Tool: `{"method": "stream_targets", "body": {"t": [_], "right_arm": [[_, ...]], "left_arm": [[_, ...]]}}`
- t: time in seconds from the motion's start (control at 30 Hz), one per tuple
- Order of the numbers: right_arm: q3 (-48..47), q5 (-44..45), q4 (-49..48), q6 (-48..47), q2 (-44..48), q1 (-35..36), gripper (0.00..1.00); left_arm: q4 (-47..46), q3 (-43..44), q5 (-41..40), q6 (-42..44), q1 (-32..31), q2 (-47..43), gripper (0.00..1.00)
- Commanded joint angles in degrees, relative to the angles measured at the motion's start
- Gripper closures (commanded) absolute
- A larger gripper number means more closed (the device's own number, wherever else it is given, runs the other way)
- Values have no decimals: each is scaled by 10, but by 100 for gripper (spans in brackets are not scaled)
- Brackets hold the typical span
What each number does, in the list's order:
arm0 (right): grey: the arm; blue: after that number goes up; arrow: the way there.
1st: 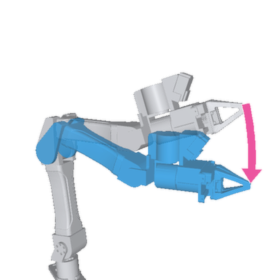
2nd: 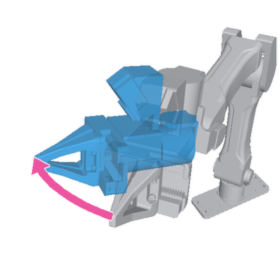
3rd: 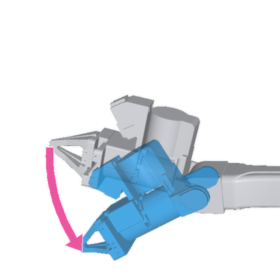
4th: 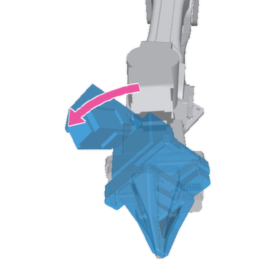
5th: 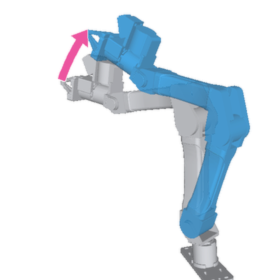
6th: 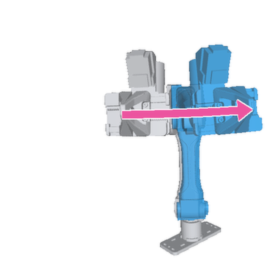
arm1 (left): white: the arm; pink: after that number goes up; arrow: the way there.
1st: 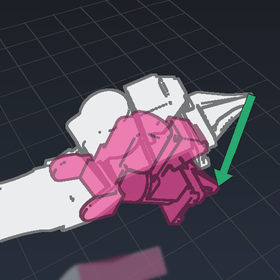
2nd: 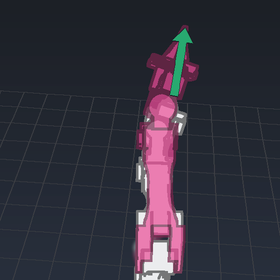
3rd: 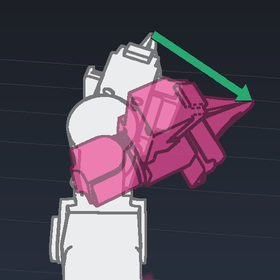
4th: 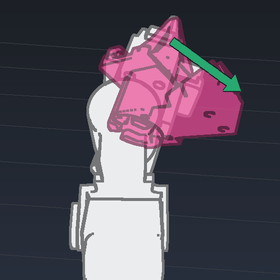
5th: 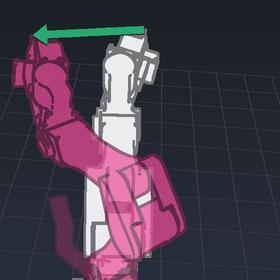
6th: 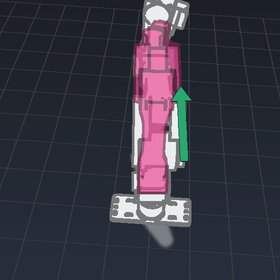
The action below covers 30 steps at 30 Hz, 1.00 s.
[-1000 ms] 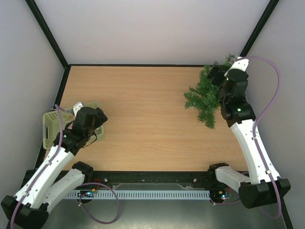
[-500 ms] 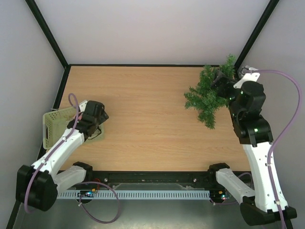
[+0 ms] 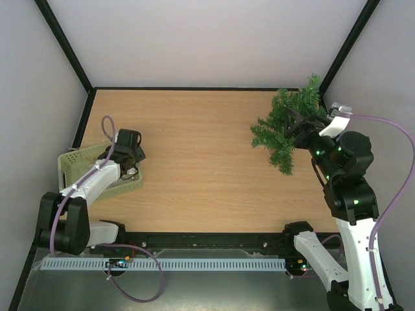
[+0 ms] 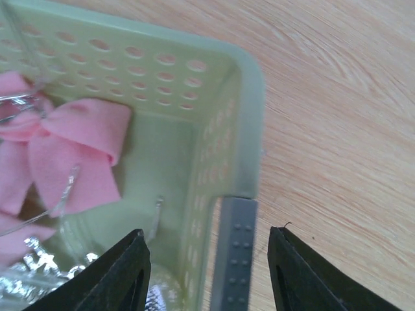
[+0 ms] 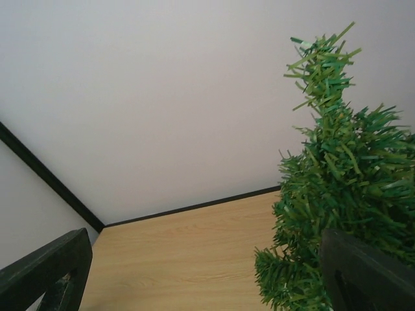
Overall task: Decorate the small christmas tree
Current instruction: Move the storage box to the center of the board, then pick up the decoration item from the storage box.
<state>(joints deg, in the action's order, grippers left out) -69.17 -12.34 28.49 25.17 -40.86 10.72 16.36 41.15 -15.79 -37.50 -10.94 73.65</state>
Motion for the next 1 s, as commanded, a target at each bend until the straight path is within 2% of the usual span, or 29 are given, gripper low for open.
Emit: {"method": "stream_targets", "body": {"t": [0.0, 0.17, 0.47, 0.7, 0.97], "right_arm": [[13, -45, -30, 9, 14, -1, 6], [19, -61, -40, 13, 25, -1, 7], [25, -68, -45, 21, 34, -1, 8], [24, -80, -61, 36, 39, -1, 8], [39, -77, -62, 36, 46, -1, 7]], "left_arm": [[-53, -6, 67, 47, 0, 9, 50], [-58, 1, 84, 63, -2, 23, 51], [-68, 13, 96, 131, -42, 36, 64], [-62, 49, 96, 187, -148, 75, 76], [-91, 88, 120, 302, -283, 96, 83]]}}
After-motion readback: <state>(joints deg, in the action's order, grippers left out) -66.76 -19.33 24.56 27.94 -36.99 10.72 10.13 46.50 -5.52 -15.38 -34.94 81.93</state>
